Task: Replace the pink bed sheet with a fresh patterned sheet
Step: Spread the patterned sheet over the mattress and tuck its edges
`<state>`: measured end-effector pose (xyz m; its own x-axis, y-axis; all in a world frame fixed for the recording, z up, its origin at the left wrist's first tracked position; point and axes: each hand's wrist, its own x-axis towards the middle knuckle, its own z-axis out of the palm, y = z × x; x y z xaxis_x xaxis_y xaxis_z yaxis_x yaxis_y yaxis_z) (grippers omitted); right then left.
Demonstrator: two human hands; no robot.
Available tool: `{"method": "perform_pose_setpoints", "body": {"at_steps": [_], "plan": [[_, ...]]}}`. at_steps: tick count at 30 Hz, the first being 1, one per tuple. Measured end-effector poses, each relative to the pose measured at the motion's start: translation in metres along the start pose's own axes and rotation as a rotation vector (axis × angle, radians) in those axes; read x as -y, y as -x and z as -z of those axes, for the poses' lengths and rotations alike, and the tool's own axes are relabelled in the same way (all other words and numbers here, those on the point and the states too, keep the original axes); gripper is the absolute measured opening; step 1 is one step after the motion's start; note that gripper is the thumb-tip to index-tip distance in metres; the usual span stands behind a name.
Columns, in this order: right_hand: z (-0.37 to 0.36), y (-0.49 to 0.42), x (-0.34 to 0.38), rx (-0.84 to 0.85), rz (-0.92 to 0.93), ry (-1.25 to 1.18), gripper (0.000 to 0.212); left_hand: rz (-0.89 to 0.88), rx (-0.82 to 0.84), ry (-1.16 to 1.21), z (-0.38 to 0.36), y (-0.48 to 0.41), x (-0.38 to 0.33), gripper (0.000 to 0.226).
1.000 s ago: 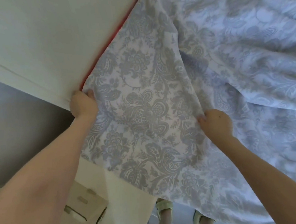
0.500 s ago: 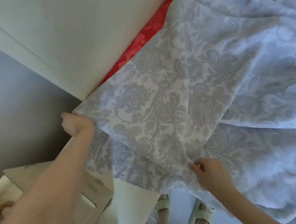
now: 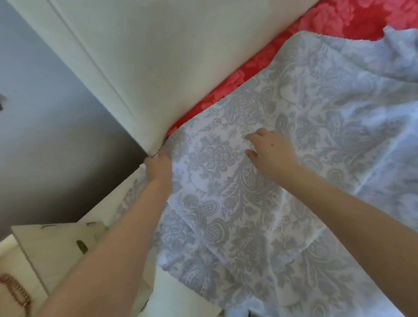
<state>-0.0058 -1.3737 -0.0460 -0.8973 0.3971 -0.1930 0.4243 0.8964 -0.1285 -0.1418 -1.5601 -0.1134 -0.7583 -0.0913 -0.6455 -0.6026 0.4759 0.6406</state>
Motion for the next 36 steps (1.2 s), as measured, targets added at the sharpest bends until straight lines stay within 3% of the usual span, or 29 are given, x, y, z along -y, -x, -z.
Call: {"method": "perform_pose_setpoints", "body": {"at_steps": [2,5,9,11,13,17,20,22,23,25,27,30,32,34,35,36], "plan": [[-0.006,-0.02,0.024,0.077,0.227,0.057,0.039,0.096,0.092,0.358,-0.013,0.001,0.008,0.038],[-0.033,-0.012,0.061,0.13,0.804,0.339,0.041,0.204,0.398,0.73,-0.03,0.011,0.004,0.037],[-0.083,0.012,0.075,0.376,1.185,1.043,0.056,0.245,0.356,0.963,-0.029,-0.019,0.013,0.039],[-0.106,0.015,0.07,0.508,1.149,1.375,0.066,0.247,0.342,0.927,-0.024,-0.025,0.016,0.041],[-0.13,0.016,0.077,0.515,1.049,1.614,0.08,0.204,0.352,0.787,-0.019,-0.025,0.016,0.04],[-0.165,0.011,0.096,0.42,0.872,1.714,0.096,0.175,0.326,0.606,-0.005,-0.028,0.028,0.025],[-0.163,0.009,0.087,0.362,1.024,1.739,0.097,0.34,0.44,0.283,0.001,-0.023,0.035,0.036],[-0.156,0.018,0.074,0.43,1.108,1.709,0.088,0.514,0.614,0.103,-0.01,-0.016,0.041,0.058],[-0.15,0.026,0.069,0.449,1.147,1.643,0.078,0.611,0.641,0.172,-0.017,-0.007,0.042,0.071],[-0.126,0.039,0.055,0.43,1.165,1.372,0.056,0.694,0.5,0.382,-0.034,0.003,0.044,0.089],[-0.102,0.045,0.036,0.336,1.138,0.933,0.045,0.584,0.403,0.585,-0.049,0.007,0.042,0.078],[-0.078,0.051,-0.003,0.178,1.008,0.352,0.041,0.547,0.433,0.991,-0.053,-0.004,0.041,0.059],[-0.07,0.058,-0.022,0.105,0.893,0.099,0.041,0.541,0.275,1.096,-0.043,-0.013,0.039,0.059],[-0.061,0.068,-0.034,-0.021,0.83,-0.048,0.041,0.595,0.264,1.669,-0.043,-0.026,0.039,0.059],[-0.058,0.077,-0.038,-0.056,0.813,-0.083,0.04,0.465,0.206,1.275,-0.038,-0.02,0.028,0.057],[-0.061,0.09,-0.042,-0.064,0.826,-0.091,0.038,0.502,0.119,0.816,-0.037,-0.017,0.021,0.057]]}}
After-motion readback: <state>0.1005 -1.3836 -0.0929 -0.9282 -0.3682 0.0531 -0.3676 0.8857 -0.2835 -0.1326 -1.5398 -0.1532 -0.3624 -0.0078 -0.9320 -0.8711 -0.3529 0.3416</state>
